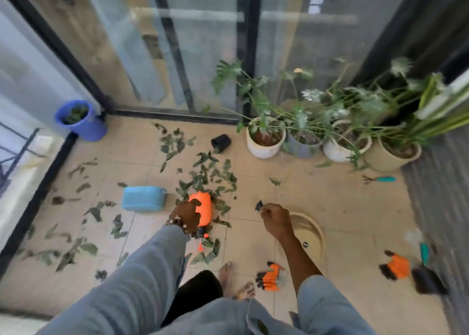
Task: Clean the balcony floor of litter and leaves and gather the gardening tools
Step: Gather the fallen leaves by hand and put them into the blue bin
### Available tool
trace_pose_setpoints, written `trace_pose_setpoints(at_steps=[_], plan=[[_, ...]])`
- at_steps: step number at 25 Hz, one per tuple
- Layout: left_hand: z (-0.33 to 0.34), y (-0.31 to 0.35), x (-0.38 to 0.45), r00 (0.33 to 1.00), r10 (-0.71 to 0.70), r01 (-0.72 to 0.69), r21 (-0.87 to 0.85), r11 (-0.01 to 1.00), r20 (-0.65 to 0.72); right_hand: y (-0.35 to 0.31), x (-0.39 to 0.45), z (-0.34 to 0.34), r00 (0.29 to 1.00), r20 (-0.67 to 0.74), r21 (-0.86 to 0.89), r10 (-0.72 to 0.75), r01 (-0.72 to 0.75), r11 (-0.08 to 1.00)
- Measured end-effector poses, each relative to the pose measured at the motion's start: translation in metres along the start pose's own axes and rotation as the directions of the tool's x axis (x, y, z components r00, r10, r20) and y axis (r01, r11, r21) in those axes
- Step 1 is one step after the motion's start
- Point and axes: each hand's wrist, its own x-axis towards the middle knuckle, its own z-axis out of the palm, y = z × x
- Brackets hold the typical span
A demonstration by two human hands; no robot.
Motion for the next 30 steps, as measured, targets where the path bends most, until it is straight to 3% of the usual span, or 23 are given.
trace_pose_setpoints(at_steps=[7, 13, 18, 24, 30], plan=[[-0.017, -0.033, 0.042, 0.989, -0.143, 0.137, -0.171, 0.976, -0.025, -0.059, 0.064, 0.022, 0.972, 0.202, -0.095, -0.120, 0.141, 0.985], [-0.061, -0.019, 0.114, 0.998, -0.049, 0.044, -0.096, 0.994, -0.050, -0.092, 0.147, -0.008, 0.953, 0.240, -0.230, -0.186, 0.242, 0.943], [-0.075, -0.021, 0.160, 0.994, -0.108, 0.106, -0.098, 0.990, -0.014, -0.110, 0.204, 0.004, 0.905, 0.374, -0.340, -0.202, 0.337, 0.878], [-0.019, -0.033, 0.259, 0.972, -0.228, 0.235, -0.224, 0.946, 0.057, -0.076, 0.320, 0.070, 0.801, 0.577, -0.475, -0.158, 0.487, 0.732], [0.087, -0.045, 0.382, 0.930, -0.307, 0.361, -0.354, 0.863, 0.201, 0.013, 0.444, 0.162, 0.810, 0.587, -0.500, 0.004, 0.358, 0.788]])
